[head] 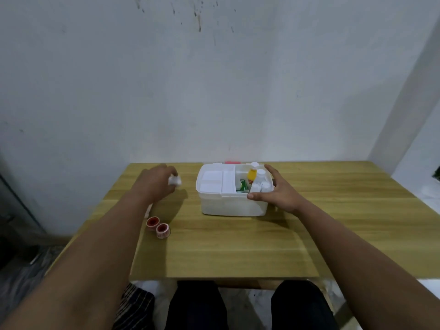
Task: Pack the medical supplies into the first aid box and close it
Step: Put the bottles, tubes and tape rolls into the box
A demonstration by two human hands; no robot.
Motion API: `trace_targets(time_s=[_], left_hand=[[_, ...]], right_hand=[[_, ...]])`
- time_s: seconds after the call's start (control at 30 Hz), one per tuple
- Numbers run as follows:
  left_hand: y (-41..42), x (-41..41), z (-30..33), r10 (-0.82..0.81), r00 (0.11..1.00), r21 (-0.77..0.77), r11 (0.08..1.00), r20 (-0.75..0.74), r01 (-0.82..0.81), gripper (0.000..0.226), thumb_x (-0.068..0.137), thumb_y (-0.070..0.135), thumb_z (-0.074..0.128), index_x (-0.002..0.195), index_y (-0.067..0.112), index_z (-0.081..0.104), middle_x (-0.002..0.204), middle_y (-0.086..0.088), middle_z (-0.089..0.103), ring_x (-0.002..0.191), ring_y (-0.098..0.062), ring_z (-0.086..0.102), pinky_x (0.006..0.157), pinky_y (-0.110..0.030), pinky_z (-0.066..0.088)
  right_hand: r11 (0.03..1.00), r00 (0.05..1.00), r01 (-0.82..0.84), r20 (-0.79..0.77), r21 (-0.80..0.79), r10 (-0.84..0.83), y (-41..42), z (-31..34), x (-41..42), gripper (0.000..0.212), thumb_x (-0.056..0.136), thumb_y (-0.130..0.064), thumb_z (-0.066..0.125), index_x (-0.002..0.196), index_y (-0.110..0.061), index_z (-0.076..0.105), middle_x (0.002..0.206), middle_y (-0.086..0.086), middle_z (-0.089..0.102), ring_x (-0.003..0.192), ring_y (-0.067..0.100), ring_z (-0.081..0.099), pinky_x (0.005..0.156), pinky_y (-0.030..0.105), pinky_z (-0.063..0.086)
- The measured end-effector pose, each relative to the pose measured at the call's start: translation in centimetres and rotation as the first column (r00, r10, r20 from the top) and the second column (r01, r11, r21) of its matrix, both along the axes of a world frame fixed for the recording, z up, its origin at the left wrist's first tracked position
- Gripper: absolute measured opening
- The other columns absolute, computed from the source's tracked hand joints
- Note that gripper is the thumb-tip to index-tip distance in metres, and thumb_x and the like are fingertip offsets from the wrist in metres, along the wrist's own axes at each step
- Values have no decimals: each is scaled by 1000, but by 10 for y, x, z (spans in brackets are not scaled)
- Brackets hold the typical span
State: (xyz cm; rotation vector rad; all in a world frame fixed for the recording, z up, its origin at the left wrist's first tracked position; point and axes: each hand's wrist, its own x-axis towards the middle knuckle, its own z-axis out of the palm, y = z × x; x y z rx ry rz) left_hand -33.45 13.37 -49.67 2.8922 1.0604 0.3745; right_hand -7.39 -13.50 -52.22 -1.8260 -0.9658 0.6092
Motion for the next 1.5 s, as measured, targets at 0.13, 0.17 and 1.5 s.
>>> trace_targets(time_s=[0.13, 0.17, 1.5], left_hand=[[-7, 15, 25, -64, 948, -56, 995, 310, 86, 35, 86, 28, 79, 118, 18, 71, 109, -6, 68, 95, -28, 65, 83, -40, 52], [-11, 22, 31, -97, 934, -50, 991, 343, 122, 34, 86, 28, 78, 118, 18, 71, 108, -5, 68, 94, -25, 65, 82, -40, 53], [5, -38, -10, 392, 918, -315, 880, 61, -355, 33, 84, 36, 76, 111, 18, 69, 109, -7, 71, 90, -23, 59, 79, -36, 51]], right_hand=[[1000, 1000, 5, -9, 7, -5, 0, 1, 0, 131, 59, -43, 98, 162, -32, 19, 150, -1, 50, 130, 17, 54, 99, 29, 48], [1000, 1000, 6, -7, 8, -6, 0, 1, 0, 135, 54, -49, 98, 162, -32, 19, 150, -1, 50, 131, 18, 55, 103, 32, 49], [999, 1000, -10, -14, 30, 10, -1, -2, -2, 133, 57, -47, 96, 162, -32, 17, 145, -4, 50, 125, 16, 55, 97, 29, 48]])
